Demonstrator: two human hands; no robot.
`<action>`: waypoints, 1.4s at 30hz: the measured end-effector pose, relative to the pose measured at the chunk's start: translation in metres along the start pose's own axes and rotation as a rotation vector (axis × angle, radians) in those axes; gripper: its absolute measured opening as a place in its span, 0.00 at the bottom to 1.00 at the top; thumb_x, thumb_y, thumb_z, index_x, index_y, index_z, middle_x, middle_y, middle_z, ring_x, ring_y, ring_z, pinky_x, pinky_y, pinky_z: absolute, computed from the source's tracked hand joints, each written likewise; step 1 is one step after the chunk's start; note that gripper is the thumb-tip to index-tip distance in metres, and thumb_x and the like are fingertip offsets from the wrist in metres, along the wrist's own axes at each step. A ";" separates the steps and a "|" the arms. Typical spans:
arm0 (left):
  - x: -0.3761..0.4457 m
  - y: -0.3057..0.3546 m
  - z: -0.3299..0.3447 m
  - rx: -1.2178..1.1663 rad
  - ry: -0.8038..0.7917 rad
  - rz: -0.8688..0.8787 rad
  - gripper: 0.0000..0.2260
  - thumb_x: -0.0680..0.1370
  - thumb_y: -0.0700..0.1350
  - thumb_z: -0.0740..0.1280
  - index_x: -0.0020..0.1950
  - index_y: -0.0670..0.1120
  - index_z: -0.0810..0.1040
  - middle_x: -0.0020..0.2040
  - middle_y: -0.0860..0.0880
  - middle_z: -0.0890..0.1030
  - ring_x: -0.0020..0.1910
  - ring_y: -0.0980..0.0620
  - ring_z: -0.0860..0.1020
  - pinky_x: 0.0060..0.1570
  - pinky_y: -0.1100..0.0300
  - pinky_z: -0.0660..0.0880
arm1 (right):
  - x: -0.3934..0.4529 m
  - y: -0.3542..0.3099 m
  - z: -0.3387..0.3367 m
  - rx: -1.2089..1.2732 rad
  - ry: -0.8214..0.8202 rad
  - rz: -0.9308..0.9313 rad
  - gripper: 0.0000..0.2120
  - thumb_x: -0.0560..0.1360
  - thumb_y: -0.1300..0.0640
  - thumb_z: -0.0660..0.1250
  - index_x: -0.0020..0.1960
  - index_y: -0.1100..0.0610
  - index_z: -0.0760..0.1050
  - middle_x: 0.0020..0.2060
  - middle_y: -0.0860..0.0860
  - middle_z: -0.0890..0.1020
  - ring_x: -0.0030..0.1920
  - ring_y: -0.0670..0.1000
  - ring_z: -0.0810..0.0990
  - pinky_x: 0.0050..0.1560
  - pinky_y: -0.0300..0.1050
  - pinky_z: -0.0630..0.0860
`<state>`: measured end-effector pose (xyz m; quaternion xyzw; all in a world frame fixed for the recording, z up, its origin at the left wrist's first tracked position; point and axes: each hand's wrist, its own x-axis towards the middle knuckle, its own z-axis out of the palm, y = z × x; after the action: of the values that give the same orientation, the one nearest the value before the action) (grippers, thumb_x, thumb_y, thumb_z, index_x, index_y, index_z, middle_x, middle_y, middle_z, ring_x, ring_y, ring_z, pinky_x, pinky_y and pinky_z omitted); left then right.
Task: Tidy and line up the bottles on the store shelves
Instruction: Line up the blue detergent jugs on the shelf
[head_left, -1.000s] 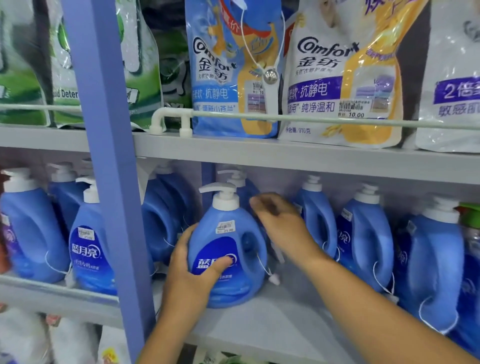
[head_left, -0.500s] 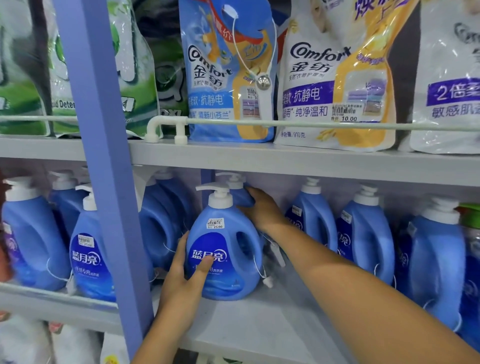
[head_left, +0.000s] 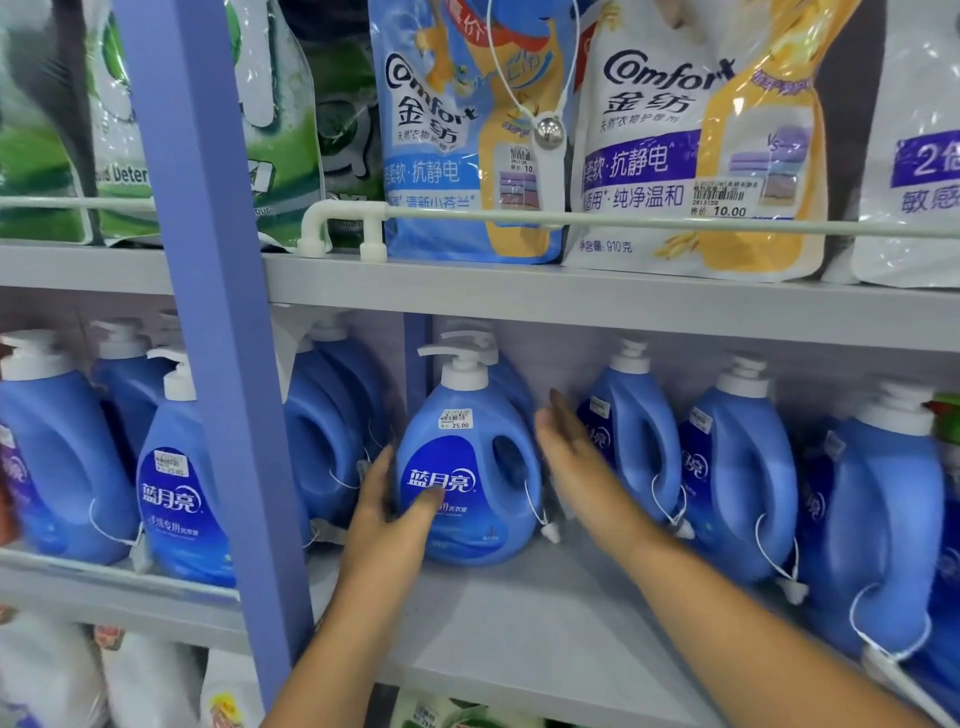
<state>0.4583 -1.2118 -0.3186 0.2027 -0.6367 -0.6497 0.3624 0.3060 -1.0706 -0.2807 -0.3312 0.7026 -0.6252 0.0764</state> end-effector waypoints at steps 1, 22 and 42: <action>0.003 0.006 0.005 -0.007 0.013 0.014 0.31 0.70 0.57 0.76 0.71 0.67 0.69 0.66 0.60 0.78 0.63 0.59 0.79 0.61 0.54 0.78 | -0.007 0.005 0.008 -0.067 -0.033 -0.040 0.30 0.83 0.39 0.57 0.82 0.40 0.50 0.71 0.31 0.59 0.73 0.33 0.57 0.70 0.34 0.54; 0.029 -0.013 0.017 0.049 -0.002 0.011 0.35 0.65 0.73 0.71 0.68 0.60 0.71 0.58 0.60 0.82 0.56 0.57 0.82 0.60 0.49 0.80 | -0.013 0.030 0.027 -0.284 0.035 -0.210 0.28 0.76 0.49 0.73 0.72 0.41 0.65 0.65 0.33 0.72 0.66 0.31 0.70 0.63 0.27 0.68; 0.015 -0.006 0.016 0.046 0.084 0.050 0.23 0.75 0.57 0.74 0.67 0.62 0.70 0.62 0.57 0.78 0.56 0.62 0.79 0.49 0.65 0.74 | -0.022 -0.020 -0.022 -0.402 0.538 -0.381 0.22 0.78 0.54 0.72 0.70 0.56 0.73 0.63 0.45 0.72 0.65 0.42 0.71 0.63 0.24 0.61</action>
<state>0.4352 -1.2125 -0.3199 0.2222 -0.6406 -0.6166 0.4000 0.3189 -1.0394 -0.2646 -0.2881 0.7320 -0.5425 -0.2947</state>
